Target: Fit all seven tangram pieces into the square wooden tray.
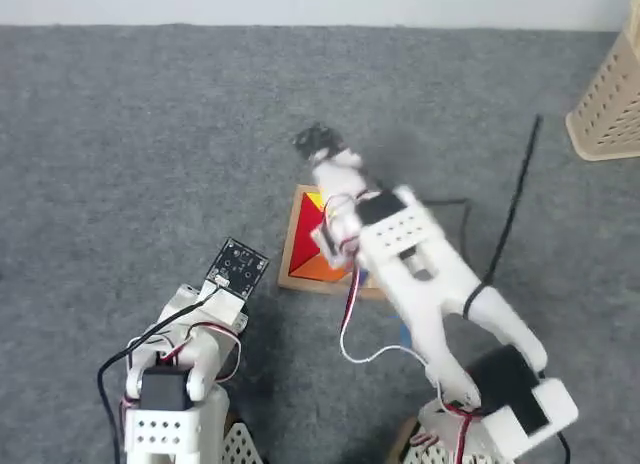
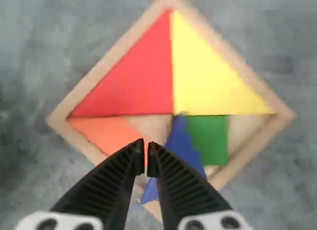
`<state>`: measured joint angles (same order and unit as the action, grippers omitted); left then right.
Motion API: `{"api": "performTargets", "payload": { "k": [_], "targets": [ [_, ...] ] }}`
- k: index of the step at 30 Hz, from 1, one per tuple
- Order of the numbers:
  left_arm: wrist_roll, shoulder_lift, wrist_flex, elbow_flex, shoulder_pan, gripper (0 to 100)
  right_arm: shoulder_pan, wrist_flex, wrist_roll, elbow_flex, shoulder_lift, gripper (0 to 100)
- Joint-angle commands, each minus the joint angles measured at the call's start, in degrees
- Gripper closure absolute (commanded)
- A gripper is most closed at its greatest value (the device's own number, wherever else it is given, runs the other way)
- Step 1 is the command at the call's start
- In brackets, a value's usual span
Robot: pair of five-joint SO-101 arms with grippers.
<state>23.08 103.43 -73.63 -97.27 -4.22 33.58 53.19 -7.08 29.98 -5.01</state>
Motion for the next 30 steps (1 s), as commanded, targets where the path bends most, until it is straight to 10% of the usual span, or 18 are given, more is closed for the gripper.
{"api": "performTargets", "payload": {
  "k": [1, 30],
  "targets": [
    [-0.44, 1.23, 0.0, 0.75, -0.35, 88, 1.71, -2.42, -1.85, -0.09, -1.98, 99.3],
    [-0.44, 1.23, 0.0, 0.75, -0.35, 88, -10.59, 1.36, 1.76, -11.78, 5.85, 99.3]
  ]
}}
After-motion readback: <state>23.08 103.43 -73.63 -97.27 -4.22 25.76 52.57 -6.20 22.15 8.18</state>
